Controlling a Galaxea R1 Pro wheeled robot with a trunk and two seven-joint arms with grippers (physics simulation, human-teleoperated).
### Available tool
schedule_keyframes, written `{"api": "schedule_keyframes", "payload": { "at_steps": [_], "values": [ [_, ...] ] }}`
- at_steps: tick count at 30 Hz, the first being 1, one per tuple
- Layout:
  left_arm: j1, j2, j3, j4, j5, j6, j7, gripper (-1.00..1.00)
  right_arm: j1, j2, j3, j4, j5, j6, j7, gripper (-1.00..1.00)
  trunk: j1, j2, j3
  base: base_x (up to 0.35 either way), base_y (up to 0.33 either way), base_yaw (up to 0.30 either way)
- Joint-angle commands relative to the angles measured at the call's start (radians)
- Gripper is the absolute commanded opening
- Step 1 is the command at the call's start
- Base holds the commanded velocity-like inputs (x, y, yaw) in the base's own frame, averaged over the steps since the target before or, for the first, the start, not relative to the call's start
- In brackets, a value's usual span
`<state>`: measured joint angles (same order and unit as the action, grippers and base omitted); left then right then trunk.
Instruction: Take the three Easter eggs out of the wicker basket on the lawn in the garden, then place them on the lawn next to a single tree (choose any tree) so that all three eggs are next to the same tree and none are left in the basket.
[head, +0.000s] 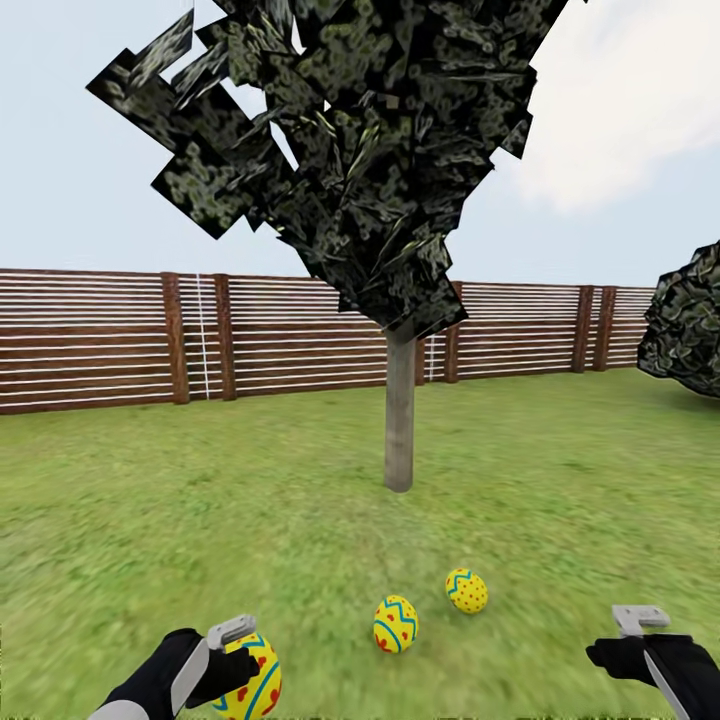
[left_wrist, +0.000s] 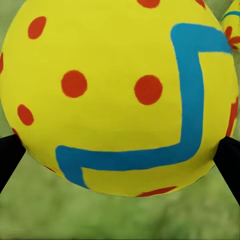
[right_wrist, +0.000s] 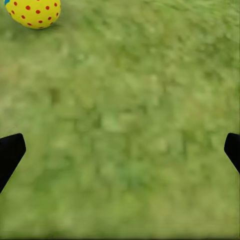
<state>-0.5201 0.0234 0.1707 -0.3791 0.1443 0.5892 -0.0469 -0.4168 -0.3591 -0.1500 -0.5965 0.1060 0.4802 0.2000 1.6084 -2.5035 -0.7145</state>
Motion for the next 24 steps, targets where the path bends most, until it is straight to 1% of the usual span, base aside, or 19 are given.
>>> {"api": "schedule_keyframes", "payload": {
  "at_steps": [1, 18, 22, 24],
  "values": [
    [0.0, 0.0, 0.006, -0.001, 0.003, 0.006, -0.002, -1.0, 0.0, 0.001, -0.005, -0.002, 0.011, 0.005, 0.008, 1.0, 0.0, -0.001, -0.005, 0.0, 0.0, 0.0],
    [-0.001, 0.001, 0.006, -0.002, 0.002, 0.006, -0.002, -1.0, 0.0, 0.005, -0.002, 0.004, 0.012, 0.005, 0.007, 1.0, 0.008, -0.005, -0.071, 0.0, 0.0, 0.0],
    [-0.001, 0.001, 0.006, -0.002, 0.003, 0.006, -0.002, -1.0, 0.0, 0.021, -0.002, 0.006, 0.012, 0.005, 0.007, 1.0, 0.01, -0.006, -0.086, 0.0, 0.0, 0.0],
    [-0.001, 0.001, 0.006, -0.002, 0.003, 0.006, -0.002, -1.0, 0.0, 0.023, -0.002, 0.006, 0.012, 0.005, 0.007, 1.0, 0.011, -0.006, -0.094, 0.0, 0.0, 0.0]
  ]
}}
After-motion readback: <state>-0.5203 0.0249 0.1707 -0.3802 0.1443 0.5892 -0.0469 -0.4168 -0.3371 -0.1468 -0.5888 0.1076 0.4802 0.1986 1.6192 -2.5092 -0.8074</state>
